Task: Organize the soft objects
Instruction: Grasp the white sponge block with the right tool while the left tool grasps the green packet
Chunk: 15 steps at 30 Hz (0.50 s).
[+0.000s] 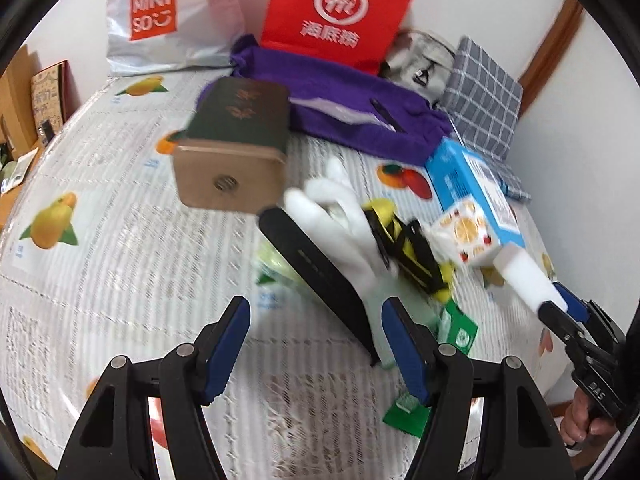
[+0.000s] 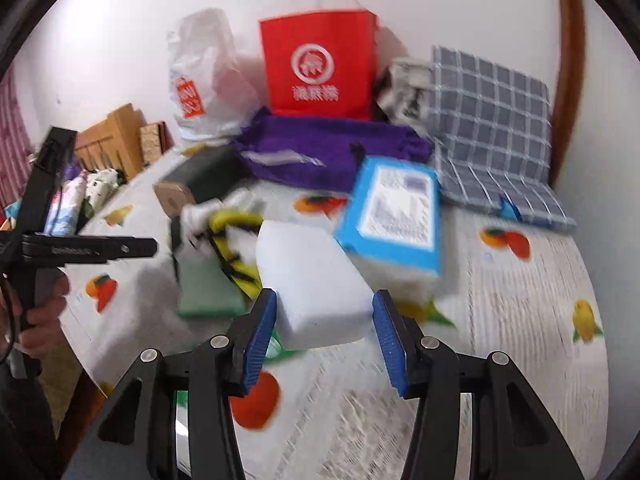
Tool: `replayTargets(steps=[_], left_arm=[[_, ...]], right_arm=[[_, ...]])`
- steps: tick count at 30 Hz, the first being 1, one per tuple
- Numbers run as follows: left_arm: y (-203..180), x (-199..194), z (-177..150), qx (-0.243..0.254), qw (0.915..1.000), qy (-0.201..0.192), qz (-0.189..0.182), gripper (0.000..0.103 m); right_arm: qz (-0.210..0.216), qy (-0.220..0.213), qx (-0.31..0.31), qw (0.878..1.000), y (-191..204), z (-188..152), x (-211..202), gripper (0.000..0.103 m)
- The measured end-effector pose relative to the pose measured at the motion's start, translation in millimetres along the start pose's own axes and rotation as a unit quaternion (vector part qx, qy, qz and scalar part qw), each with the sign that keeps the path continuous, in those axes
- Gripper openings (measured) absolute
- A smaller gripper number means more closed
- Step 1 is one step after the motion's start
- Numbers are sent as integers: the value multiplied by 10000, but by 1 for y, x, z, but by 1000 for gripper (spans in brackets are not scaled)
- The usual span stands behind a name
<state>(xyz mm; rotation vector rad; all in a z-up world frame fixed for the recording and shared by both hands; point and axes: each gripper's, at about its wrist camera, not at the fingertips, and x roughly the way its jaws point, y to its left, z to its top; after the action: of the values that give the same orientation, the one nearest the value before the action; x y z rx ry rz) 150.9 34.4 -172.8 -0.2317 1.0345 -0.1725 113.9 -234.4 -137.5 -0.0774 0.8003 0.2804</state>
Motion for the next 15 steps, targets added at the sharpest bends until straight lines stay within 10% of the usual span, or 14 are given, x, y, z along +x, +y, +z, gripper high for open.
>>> replayTargets(steps=[11, 15], left_arm=[[-60, 17, -31, 892, 9950, 448, 29, 66], [-68, 22, -39, 1019, 9930, 595, -99, 66]], right_arm=[[-320, 341, 269, 9985, -35, -41, 24, 55], [-348, 297, 82, 9989, -36, -35, 35, 74]])
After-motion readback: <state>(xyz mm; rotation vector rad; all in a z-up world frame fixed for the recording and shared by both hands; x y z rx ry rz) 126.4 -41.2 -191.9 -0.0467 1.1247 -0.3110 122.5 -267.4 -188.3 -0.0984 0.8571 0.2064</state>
